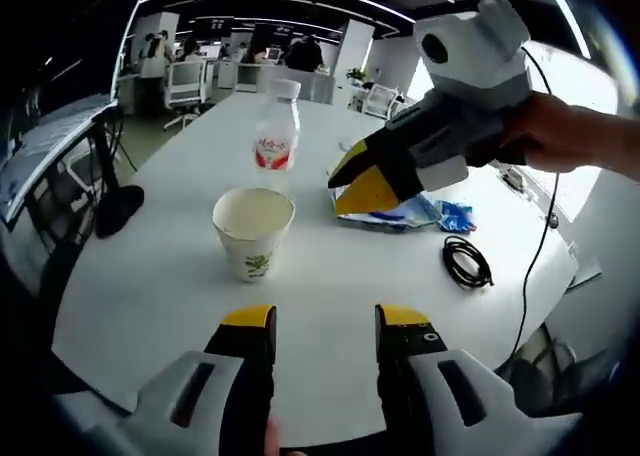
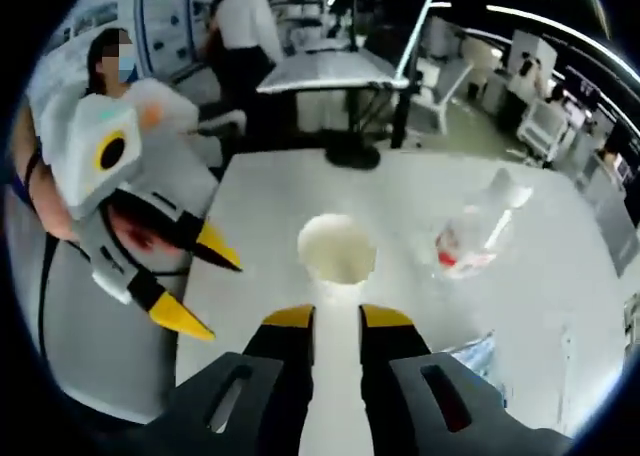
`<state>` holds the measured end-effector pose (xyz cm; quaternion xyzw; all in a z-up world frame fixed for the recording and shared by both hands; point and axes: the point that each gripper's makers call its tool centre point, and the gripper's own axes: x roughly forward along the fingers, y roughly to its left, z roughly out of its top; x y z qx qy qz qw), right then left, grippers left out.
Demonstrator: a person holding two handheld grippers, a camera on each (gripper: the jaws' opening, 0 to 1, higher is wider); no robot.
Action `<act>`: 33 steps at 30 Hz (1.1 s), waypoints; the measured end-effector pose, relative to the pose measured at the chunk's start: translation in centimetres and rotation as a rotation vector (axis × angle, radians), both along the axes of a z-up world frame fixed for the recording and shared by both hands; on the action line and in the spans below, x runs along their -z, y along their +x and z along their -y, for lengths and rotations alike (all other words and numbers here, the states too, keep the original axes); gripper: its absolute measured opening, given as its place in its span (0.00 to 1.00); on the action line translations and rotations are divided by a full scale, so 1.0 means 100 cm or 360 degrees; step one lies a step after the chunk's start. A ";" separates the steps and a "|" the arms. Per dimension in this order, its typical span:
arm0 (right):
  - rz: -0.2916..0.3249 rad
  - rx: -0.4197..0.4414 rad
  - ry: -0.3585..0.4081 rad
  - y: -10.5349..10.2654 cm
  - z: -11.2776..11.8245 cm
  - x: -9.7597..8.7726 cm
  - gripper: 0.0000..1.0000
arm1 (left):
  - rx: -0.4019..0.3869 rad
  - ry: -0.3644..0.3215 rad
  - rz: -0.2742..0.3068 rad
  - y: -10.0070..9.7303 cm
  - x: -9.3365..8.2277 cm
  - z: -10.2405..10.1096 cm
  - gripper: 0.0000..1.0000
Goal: Arrange the tabletop items into an orderly group along one side of the table until the central work area is clear of visible clutter.
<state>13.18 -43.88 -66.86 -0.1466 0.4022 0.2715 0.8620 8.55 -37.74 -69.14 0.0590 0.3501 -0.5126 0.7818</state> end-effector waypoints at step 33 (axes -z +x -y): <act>-0.0178 -0.0408 -0.0332 0.021 -0.051 0.057 0.00 | 0.0096 -0.0018 -0.0040 -0.030 0.005 0.005 0.38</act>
